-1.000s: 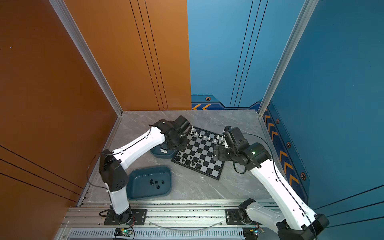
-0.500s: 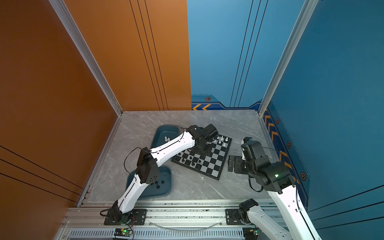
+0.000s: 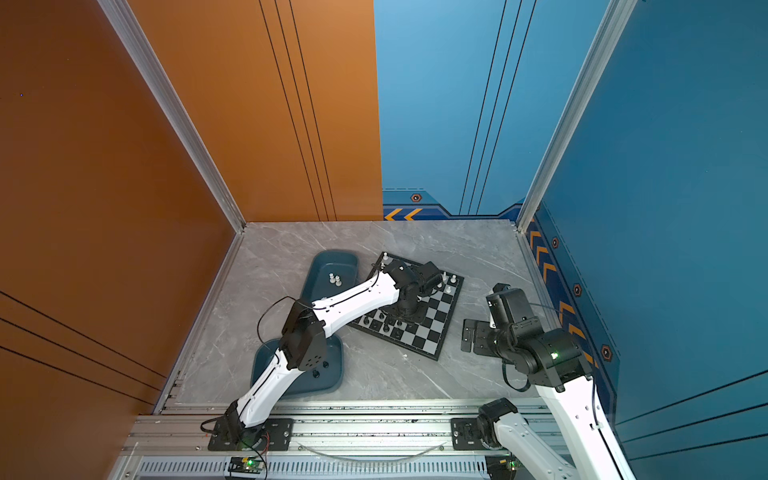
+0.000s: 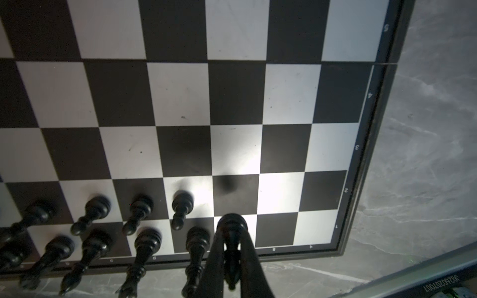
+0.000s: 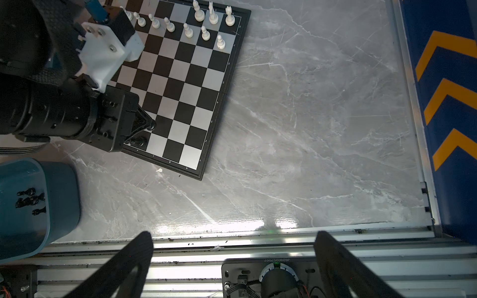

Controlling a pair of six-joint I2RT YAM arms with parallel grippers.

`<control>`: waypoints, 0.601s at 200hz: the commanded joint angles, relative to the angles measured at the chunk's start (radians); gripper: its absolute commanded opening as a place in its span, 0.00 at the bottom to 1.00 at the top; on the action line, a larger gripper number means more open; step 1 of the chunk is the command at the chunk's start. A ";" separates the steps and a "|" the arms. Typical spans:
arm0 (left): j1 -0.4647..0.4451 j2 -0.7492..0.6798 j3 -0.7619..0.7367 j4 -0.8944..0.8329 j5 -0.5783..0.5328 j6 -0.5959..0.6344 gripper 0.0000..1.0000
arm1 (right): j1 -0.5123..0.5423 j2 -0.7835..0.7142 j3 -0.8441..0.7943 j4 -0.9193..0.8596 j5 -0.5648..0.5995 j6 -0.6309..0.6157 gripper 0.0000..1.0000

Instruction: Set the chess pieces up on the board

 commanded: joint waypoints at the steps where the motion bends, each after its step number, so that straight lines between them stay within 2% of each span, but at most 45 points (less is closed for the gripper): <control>1: -0.012 0.037 0.003 -0.025 0.004 0.017 0.02 | -0.010 -0.014 -0.002 -0.046 -0.001 -0.002 1.00; 82: -0.010 0.082 0.037 -0.025 0.010 0.025 0.03 | -0.031 -0.031 0.010 -0.083 0.006 -0.020 1.00; 95: -0.009 0.083 0.040 -0.025 0.016 0.025 0.07 | -0.034 -0.032 0.008 -0.085 0.005 -0.023 1.00; 120: -0.010 0.082 0.044 -0.025 0.020 0.031 0.23 | -0.042 -0.036 0.009 -0.087 -0.004 -0.028 1.00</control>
